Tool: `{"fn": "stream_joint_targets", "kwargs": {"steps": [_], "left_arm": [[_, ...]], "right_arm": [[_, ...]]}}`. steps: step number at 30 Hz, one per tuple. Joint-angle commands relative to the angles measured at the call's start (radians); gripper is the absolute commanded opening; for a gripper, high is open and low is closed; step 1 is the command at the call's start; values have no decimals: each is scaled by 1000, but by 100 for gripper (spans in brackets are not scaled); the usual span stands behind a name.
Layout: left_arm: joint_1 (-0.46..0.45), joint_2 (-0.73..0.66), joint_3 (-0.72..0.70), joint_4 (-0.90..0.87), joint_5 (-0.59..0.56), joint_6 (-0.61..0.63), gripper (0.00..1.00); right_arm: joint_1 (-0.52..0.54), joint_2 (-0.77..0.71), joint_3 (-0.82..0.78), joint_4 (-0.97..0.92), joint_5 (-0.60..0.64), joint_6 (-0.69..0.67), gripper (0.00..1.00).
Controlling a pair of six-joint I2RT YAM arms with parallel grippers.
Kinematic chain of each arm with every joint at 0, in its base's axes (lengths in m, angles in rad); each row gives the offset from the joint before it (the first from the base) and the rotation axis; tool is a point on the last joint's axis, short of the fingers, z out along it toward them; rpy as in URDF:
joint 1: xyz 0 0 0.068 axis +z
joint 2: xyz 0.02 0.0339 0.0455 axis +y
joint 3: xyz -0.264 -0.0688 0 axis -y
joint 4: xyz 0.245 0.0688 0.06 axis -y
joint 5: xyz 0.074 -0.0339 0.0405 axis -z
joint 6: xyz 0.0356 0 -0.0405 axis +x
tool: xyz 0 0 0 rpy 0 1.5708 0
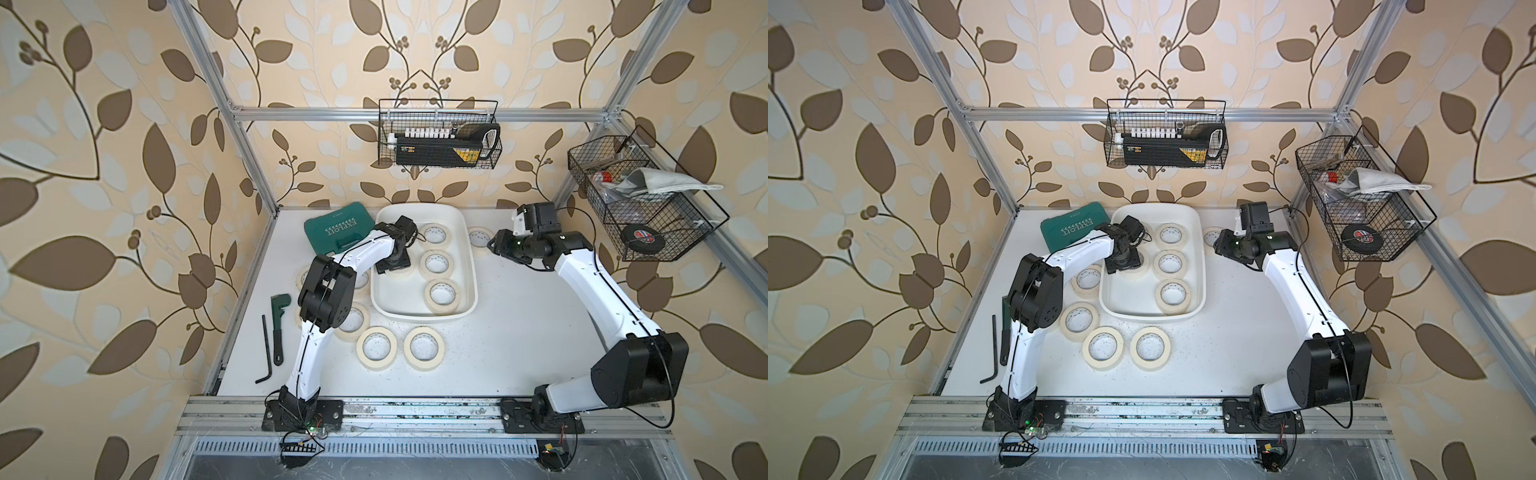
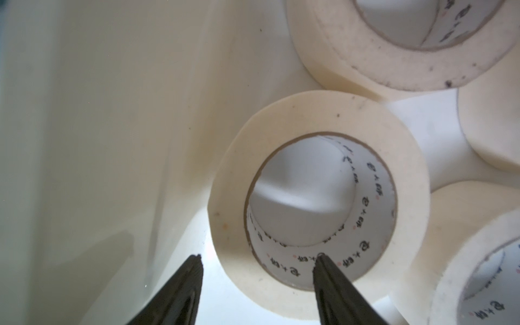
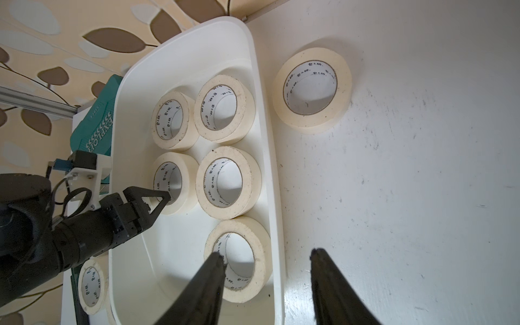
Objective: Take out the art tape in the storage box
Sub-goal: Pick up the art tape from the storage box.
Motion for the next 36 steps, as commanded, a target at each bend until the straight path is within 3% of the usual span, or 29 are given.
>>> {"fn": "stream_joint_targets", "kwargs": {"steps": [1, 11, 13, 15, 20, 28, 36], "left_arm": [[11, 17, 16, 13, 2, -28, 66], [11, 66, 35, 14, 54, -21, 62], [12, 63, 31, 15, 58, -17, 58], [11, 57, 25, 24, 68, 0, 47], [11, 30, 0, 31, 71, 18, 30], [1, -30, 18, -37, 51, 64, 16], [-26, -108, 118, -190, 30, 205, 12]], "right_arm": [[2, -7, -3, -15, -11, -14, 51], [2, -9, -8, -15, -22, -13, 51], [2, -13, -10, -14, -25, -11, 52], [3, -17, -11, -11, -27, -8, 51], [2, -13, -12, -12, -30, -7, 51], [2, -23, -19, -1, -60, 13, 52], [3, -48, 18, -14, -94, 29, 51]]}}
